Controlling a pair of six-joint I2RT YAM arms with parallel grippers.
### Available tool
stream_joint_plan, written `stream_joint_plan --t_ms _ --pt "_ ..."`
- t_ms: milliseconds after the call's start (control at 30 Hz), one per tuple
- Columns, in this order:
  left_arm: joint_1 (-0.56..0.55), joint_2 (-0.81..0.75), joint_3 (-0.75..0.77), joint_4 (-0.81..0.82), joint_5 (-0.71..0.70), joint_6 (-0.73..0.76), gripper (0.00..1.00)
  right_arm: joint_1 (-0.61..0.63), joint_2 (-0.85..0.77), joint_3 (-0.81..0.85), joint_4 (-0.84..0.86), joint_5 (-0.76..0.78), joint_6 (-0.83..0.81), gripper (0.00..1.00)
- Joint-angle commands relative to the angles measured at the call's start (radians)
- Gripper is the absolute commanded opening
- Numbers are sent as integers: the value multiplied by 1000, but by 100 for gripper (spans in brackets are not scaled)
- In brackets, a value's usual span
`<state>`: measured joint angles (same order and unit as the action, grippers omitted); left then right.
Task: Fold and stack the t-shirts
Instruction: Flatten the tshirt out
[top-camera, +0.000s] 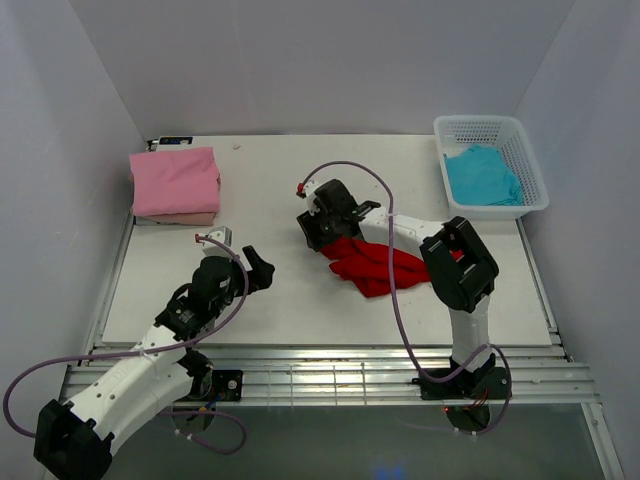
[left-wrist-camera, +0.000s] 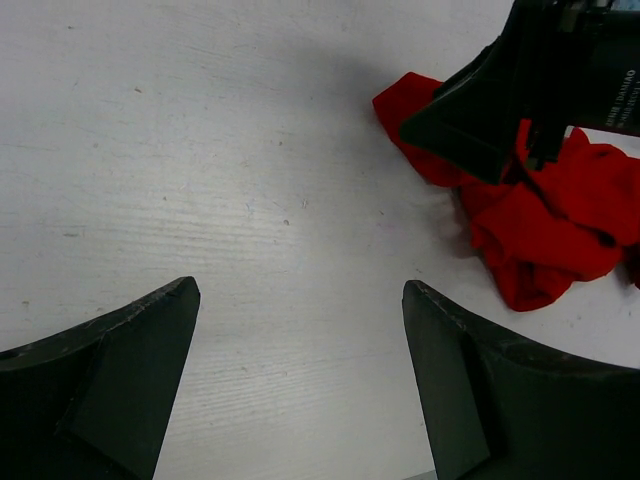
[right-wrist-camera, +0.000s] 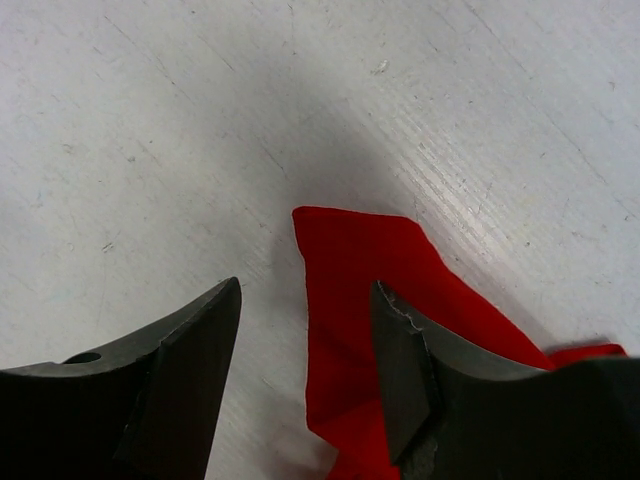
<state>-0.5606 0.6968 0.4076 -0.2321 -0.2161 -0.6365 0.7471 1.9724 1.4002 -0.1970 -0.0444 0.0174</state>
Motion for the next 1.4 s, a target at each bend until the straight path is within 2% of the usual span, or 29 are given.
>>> stream_joint_plan --t_ms 0,467,733,767,800,833,867,933,1000,1100,1200,1333,1367 --pt "-4 -25 2 11 -5 14 93 1 38 54 33 14 -13 60" --pt "-4 -88 11 -35 -23 26 93 11 158 140 19 37 -13 57" --pt "-4 -98 19 -47 -23 20 93 35 158 97 10 104 -43 57" --pt "-4 -102 17 -46 -25 18 93 37 158 91 10 110 -43 55" --pt "-4 -106 17 -47 -25 17 93 41 158 82 11 116 -43 42" --pt "-4 -109 17 -47 -25 18 93 43 161 80 10 123 -43 33" --pt "-4 -111 17 -49 -25 17 93 46 169 80 5 130 -43 18" --pt "-4 -114 17 -50 -26 17 93 47 178 88 -4 135 -40 9" --pt "-4 -115 17 -50 -28 17 93 51 184 101 -22 147 -34 8" --pt "-4 -112 22 -53 -29 17 93 69 151 158 -82 173 -25 8" --pt "-4 -115 25 -61 -51 9 93 96 66 291 -192 265 -25 8" --pt "-4 -125 28 -64 -68 5 93 103 -27 604 -373 379 -25 8" --pt "-4 -126 30 -64 -69 3 93 103 -46 755 -407 397 -34 8"
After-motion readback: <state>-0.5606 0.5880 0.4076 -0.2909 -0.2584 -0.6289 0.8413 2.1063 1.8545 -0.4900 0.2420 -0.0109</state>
